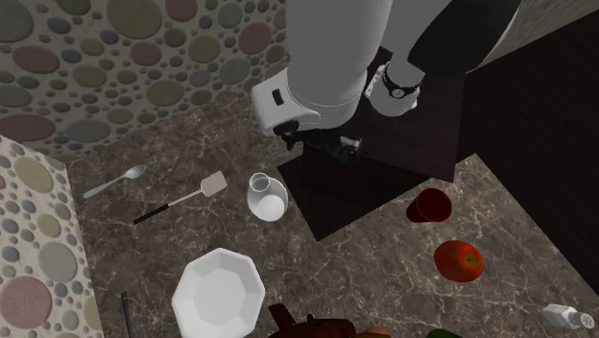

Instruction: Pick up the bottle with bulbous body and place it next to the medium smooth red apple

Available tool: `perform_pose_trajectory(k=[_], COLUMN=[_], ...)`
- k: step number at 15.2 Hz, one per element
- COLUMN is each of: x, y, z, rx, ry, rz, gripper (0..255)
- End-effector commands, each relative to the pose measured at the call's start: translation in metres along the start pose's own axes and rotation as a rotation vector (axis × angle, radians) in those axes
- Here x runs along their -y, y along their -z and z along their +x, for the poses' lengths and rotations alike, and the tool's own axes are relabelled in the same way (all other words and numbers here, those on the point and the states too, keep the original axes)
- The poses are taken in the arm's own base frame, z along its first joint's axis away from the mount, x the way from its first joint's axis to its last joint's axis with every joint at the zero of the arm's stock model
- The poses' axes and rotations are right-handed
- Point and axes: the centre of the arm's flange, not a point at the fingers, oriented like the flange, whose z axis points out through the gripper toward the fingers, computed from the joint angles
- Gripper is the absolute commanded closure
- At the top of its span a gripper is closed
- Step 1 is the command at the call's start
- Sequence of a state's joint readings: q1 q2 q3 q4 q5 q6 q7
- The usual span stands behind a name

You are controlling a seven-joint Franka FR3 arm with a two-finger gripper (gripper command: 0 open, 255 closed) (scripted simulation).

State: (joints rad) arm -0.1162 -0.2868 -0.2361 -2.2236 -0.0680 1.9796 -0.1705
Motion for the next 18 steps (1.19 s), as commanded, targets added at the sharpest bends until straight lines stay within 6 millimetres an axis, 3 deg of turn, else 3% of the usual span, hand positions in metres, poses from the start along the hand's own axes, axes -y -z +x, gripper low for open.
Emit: perform_pose_trajectory(k=[1,9,18], x=[-0.02,-0.091,-0.091], y=[-0.015,-0.071,-0.111], z=[0.014,0.07,0.069], rx=[0.005,0.027,0.027], ry=[-0.009,-0.047,-0.047], rz=[0.001,0.008,0.008], gripper=[0,0,0])
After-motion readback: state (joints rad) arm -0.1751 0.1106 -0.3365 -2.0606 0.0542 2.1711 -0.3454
